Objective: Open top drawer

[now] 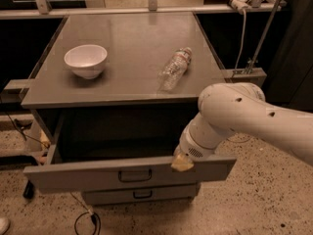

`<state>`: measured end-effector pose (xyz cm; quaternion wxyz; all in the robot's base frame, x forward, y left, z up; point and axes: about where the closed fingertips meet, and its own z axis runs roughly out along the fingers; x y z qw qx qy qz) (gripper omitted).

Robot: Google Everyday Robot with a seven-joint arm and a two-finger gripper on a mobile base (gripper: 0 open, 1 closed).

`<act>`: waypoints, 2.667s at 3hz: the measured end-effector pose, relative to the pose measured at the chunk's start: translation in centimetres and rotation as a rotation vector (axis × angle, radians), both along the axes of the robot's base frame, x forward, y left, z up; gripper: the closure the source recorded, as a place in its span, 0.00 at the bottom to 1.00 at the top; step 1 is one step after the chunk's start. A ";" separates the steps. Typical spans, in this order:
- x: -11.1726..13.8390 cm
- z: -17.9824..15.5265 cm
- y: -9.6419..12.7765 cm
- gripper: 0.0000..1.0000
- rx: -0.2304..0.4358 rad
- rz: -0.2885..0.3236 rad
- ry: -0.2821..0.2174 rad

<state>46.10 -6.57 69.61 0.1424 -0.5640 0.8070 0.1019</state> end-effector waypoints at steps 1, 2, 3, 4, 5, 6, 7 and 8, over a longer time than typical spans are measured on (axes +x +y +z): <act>-0.4 0.1 0.0 1.00 0.001 0.001 0.005; -2.3 0.5 0.1 1.00 0.001 0.023 0.022; -2.3 0.5 0.1 1.00 0.001 0.023 0.022; -2.8 0.3 0.2 1.00 -0.005 0.030 0.036; -3.4 0.3 0.2 1.00 -0.008 0.031 0.047; -3.7 0.3 0.2 1.00 -0.009 0.030 0.053; -5.1 0.5 0.3 1.00 -0.007 0.015 0.074; -5.4 0.5 0.2 1.00 -0.008 0.014 0.078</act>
Offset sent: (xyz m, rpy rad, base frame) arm -0.1677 -0.0151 -0.0101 0.1037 0.2576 -0.0444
